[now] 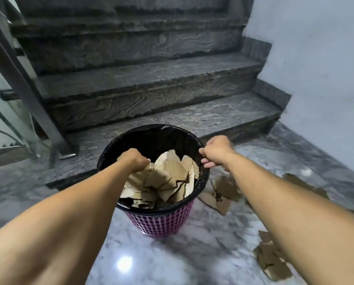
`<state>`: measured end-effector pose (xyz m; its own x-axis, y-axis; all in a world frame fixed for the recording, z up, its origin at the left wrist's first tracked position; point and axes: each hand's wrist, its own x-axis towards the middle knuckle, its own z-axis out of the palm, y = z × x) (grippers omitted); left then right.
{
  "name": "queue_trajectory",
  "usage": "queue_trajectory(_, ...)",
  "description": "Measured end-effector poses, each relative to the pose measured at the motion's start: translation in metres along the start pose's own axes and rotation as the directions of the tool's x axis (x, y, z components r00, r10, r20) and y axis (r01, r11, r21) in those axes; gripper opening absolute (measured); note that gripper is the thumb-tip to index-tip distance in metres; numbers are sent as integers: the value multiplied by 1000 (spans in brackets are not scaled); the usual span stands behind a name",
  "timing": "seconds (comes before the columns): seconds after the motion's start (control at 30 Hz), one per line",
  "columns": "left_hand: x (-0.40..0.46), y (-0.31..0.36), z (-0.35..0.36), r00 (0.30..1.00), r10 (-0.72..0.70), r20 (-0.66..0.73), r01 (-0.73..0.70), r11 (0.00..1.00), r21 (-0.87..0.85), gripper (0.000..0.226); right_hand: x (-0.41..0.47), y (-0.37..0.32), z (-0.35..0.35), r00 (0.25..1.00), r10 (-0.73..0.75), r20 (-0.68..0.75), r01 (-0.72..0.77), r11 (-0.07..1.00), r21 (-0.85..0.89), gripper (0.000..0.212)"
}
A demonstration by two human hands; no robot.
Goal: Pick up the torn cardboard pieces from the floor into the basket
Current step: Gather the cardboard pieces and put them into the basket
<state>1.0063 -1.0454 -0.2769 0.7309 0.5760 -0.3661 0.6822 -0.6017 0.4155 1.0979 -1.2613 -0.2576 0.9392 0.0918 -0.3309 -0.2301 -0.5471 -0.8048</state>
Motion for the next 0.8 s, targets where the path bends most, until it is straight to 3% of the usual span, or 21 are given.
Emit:
queue_trajectory(0.13, -2, 36, 11, 996, 30, -83, -25, 998, 65, 43, 5, 27, -52, 999, 35, 26, -36, 998, 55, 2)
queue_trajectory(0.27, -28, 90, 37, 956, 254, -145, -257, 966, 0, 44, -2, 74, -102, 993, 102, 56, -104, 994, 45, 10)
queue_trajectory(0.37, -51, 131, 68, 857, 453, -245, -462, 887, 21, 19, -7, 115, -136, 987, 162, 20, -162, 986, 26, 8)
queue_trajectory(0.43, -64, 159, 95, 778, 571, -260, -568, 818, 97, 17, -9, 148, -157, 977, 212, 23, -213, 976, 49, 7)
queue_trajectory(0.57, -75, 189, 153, 743, 660, -116, -655, 751, 79, 20, -12, 208, -178, 954, 298, 29, -298, 954, -23, 18)
queue_trajectory(0.63, -75, 195, 193, 768, 640, 18, -639, 765, 80, 27, -10, 243, -183, 945, 325, 24, -323, 945, -59, 11)
queue_trajectory(0.73, -73, 189, 254, 789, 577, 211, -608, 781, 139, 28, -8, 293, -179, 942, 333, 34, -320, 926, -200, 20)
queue_trajectory(0.8, -70, 180, 290, 798, 524, 298, -587, 787, 190, 34, -7, 320, -171, 942, 328, 72, -282, 890, -359, 41)
